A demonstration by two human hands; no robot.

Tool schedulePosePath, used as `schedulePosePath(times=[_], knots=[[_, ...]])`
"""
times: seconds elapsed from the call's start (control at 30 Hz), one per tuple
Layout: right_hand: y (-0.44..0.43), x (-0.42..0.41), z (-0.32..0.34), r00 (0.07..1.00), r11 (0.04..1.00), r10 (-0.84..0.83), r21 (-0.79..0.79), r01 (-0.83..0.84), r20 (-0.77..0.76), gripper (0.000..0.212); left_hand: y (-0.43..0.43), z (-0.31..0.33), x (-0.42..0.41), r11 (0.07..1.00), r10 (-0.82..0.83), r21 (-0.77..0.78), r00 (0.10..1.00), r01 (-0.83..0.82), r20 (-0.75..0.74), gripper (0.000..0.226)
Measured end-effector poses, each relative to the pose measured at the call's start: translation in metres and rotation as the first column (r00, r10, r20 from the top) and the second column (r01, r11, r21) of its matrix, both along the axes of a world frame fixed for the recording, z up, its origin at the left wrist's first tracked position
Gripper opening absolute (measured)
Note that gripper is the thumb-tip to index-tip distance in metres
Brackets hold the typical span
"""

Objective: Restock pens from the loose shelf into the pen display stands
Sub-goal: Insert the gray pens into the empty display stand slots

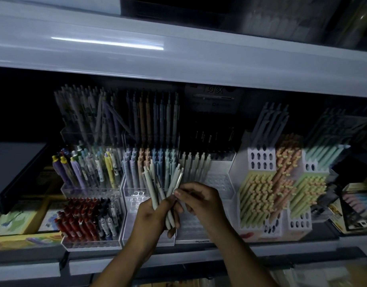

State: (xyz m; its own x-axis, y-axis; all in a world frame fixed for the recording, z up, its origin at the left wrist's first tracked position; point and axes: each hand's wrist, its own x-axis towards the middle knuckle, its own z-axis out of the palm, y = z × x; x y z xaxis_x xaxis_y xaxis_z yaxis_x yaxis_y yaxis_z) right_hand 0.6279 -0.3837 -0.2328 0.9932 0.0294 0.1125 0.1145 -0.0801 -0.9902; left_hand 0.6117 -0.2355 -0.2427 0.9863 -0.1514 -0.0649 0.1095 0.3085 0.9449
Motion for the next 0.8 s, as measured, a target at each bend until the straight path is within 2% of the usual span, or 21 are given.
schedulePosePath(times=[0.33, 0.43, 0.57, 0.6, 0.67, 0.73, 0.8], knots=[[-0.001, 0.003, 0.003, 0.999, 0.999, -0.030, 0.022, 0.031, -0.041, 0.007, -0.003, 0.000, 0.001, 1.000, -0.017, -0.017, 1.000, 0.016, -0.025, 0.048], [-0.007, 0.011, 0.001, 0.978, 0.978, -0.206, -0.001, 0.206, 0.016, 0.008, -0.005, -0.002, 0.004, 1.000, -0.020, 0.003, 0.999, 0.020, -0.029, 0.044], [-0.032, 0.028, -0.002, 0.903, 0.881, -0.427, 0.242, 0.406, 0.041, 0.010, -0.006, -0.002, 0.006, 0.998, -0.018, -0.058, 0.999, 0.015, -0.049, 0.028], [-0.039, 0.032, -0.003, 0.889, 0.866, -0.456, 0.252, 0.433, 0.039, 0.011, -0.006, -0.002, 0.006, 0.998, -0.023, -0.056, 0.999, 0.021, -0.048, 0.026], [-0.053, 0.041, -0.008, 0.854, 0.856, -0.510, 0.150, 0.494, 0.098, 0.009, -0.007, -0.002, 0.007, 0.999, -0.036, -0.032, 0.999, 0.035, -0.034, 0.026], [-0.065, 0.050, -0.016, 0.809, 0.827, -0.535, -0.046, 0.560, 0.243, 0.010, -0.007, -0.002, 0.009, 0.999, -0.037, -0.019, 0.999, 0.037, -0.029, 0.025], [-0.073, 0.058, -0.023, 0.787, 0.779, -0.491, -0.216, 0.588, 0.373, 0.016, -0.007, -0.002, 0.010, 0.999, -0.016, -0.035, 0.999, 0.014, -0.043, 0.024]])
